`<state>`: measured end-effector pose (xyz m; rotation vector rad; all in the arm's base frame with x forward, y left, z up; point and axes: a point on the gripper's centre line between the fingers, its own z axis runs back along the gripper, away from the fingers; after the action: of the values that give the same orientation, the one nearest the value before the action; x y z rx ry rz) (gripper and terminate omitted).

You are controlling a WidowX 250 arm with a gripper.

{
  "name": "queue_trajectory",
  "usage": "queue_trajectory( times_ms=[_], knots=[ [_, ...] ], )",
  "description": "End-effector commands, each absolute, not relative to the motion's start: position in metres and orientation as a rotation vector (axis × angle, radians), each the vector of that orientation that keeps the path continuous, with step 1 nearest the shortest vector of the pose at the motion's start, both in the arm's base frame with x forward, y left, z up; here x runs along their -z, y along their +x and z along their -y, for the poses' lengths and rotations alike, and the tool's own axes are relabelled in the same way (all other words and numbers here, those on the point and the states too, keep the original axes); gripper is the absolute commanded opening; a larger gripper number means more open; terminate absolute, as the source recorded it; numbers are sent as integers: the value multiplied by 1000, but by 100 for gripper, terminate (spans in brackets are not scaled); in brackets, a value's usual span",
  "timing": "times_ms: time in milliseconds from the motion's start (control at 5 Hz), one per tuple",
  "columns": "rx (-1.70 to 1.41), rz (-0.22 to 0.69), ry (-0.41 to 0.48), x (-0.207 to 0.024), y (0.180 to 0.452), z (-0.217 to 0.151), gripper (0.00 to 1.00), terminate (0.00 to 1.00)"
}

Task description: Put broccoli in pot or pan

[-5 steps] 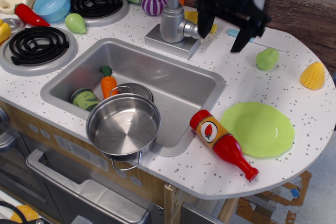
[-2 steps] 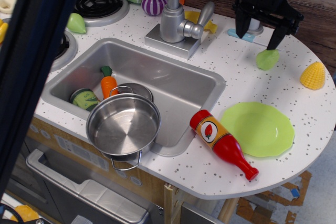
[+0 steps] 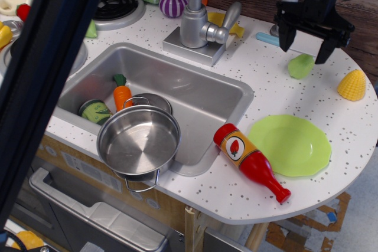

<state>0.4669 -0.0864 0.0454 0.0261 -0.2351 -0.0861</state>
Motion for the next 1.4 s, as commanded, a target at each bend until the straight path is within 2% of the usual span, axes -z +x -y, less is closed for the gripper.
queue_trajectory(
  times_ms=[0, 200, 400, 600, 800, 1000, 1200],
  knots=[
    [131, 311, 23, -50, 478, 84, 100, 0],
    [108, 280, -21, -32, 485, 83, 100, 0],
    [83, 255, -35, -30, 486, 83, 0, 0],
    [59, 243, 5, -46, 480, 84, 0, 0],
    [18, 210, 57, -68, 462, 66, 0, 0],
    [-27, 154, 226, -112, 429, 26, 0, 0],
    [-136, 129, 295, -126, 384, -1, 0, 0]
  ],
)
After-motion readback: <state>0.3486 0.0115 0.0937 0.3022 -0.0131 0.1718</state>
